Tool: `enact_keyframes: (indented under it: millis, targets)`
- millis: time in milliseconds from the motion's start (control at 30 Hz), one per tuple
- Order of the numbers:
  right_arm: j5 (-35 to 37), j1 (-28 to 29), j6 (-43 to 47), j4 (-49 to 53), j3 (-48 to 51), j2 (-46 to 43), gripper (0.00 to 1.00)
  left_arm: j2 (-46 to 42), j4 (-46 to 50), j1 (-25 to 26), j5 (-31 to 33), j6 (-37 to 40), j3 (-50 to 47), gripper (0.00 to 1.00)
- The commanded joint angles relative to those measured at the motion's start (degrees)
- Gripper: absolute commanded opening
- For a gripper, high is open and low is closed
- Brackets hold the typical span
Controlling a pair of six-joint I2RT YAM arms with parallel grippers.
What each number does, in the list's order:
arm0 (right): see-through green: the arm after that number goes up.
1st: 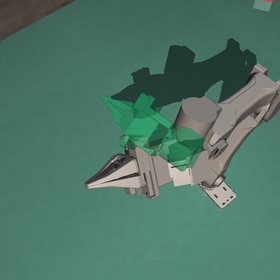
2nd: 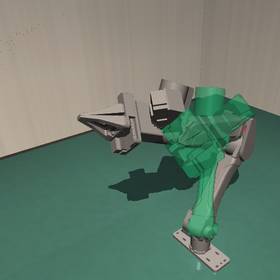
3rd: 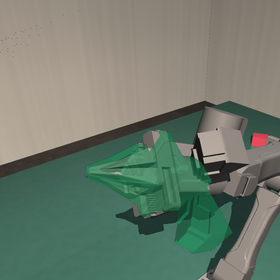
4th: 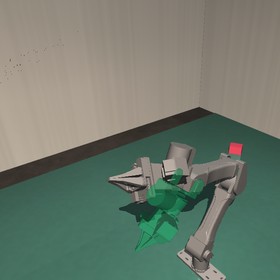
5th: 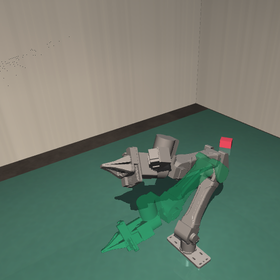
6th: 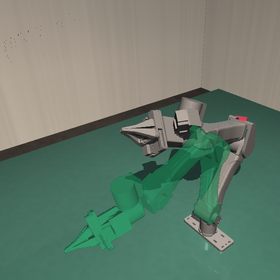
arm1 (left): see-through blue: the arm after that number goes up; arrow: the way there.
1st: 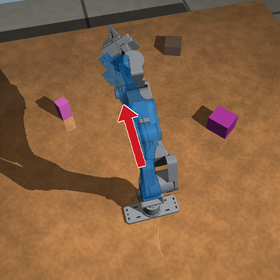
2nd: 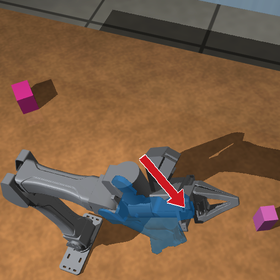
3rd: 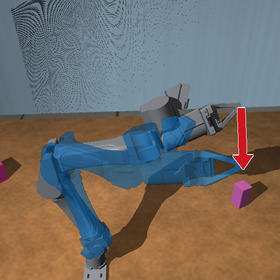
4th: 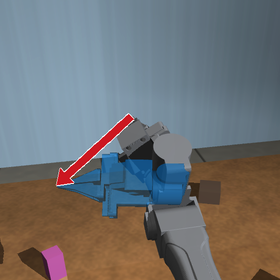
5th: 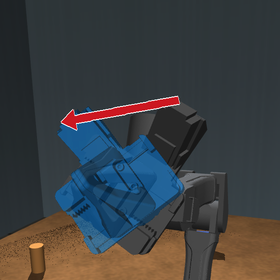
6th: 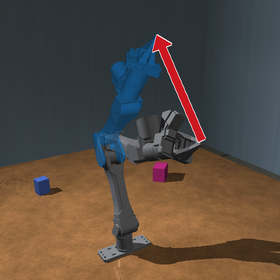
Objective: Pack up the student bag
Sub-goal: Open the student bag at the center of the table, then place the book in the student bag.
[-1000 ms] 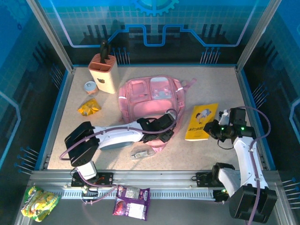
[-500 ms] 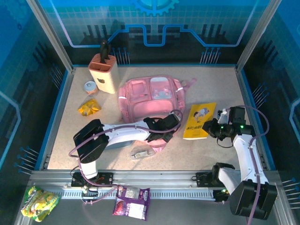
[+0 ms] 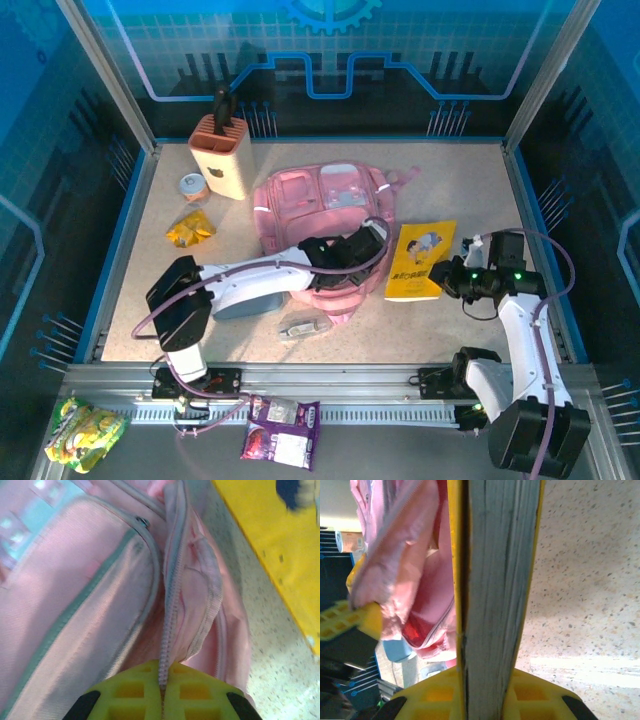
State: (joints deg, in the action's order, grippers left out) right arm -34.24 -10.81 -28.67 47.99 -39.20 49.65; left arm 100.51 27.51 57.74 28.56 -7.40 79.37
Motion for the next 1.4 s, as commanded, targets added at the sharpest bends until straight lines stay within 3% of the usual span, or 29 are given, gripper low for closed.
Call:
enact_keyframes:
  millis: [0, 167, 267, 400, 500, 733, 1000, 1133, 1267, 1367]
  targets:
    - [-4.97, 3.03, -0.99, -0.75, -0.02, -1.64, 0.0, -4.97, -0.2, -1.89, 3.93, 3.34, 3.98, 0.0]
    - [-5.38, 12.05, -6.79, -9.46, 1.76, -1.99, 0.0, -9.26, -3.93, -2.62, 1.36, 8.08, 4.26, 0.0]
    - [-1.44, 19.99, -10.47, -14.38, 1.6, -0.27, 0.0, -10.01, -3.29, -4.53, 0.57, 7.5, 5.65, 0.0]
    - [-0.32, 28.0, -18.3, -28.95, 3.15, 4.61, 0.0, -10.54, -3.03, -5.26, -1.26, 8.95, 7.49, 0.0]
    - [4.41, 33.54, -18.86, -32.54, 0.86, 9.59, 0.0, -11.1, -3.21, -5.26, -2.49, 8.68, 8.81, 0.0]
    - [8.4, 36.65, -26.23, -51.74, 1.98, 19.39, 0.03, -12.42, -5.71, -5.35, -2.18, 7.89, 10.02, 0.0]
    - [12.33, 38.11, -28.74, -58.85, -5.31, 32.42, 0.08, -12.09, -6.12, -5.36, -3.5, 6.96, 10.59, 0.0]
    - [14.49, 37.86, -28.9, -58.45, -8.72, 39.0, 0.16, -11.91, -6.44, -5.62, -3.16, 6.02, 10.55, 0.0]
    - [14.92, 37.83, -27.58, -57.15, -10.3, 42.09, 0.43, -11.32, -6.24, -5.91, -2.51, 6.25, 10.62, 0.0]
    - [15.33, 37.88, -24.06, -52.9, -9.68, 40.44, 0.57, -11.13, -6.39, -6.23, -2.07, 5.65, 10.31, 0.0]
